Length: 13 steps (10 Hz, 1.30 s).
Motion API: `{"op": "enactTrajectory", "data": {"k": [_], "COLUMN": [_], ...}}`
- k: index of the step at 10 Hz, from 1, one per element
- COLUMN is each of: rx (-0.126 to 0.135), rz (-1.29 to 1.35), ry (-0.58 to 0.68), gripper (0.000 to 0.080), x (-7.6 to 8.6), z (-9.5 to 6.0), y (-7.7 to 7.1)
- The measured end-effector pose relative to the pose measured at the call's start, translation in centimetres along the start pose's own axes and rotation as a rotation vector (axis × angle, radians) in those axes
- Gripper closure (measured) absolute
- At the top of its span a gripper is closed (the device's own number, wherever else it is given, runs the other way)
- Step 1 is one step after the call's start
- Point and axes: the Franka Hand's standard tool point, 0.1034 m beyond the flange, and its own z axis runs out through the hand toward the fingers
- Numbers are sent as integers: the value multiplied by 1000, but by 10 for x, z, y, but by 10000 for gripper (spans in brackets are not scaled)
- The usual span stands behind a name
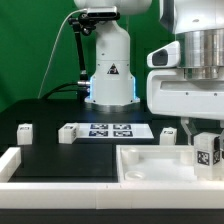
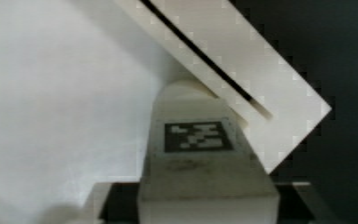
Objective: Assemble one leg
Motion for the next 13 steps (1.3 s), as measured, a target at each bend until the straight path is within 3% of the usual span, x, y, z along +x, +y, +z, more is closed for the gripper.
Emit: {"op": "enactTrajectory", "data": {"k": [4,8,9,10,11,12,13], "rx": [-4,0,0,-1,-5,-17,-21], "rz": [460,615,603,560,528,450,342], "ry": [0,-8,-8,-8,-10,-12,-14], "gripper": [509,508,427,290,290,183,156], "x": [-5,-5,-6,-6,-5,-5,-7], "z": [0,0,0,1,1,1,1], "y": [-1,-1,-1,-1,0,0,0]}}
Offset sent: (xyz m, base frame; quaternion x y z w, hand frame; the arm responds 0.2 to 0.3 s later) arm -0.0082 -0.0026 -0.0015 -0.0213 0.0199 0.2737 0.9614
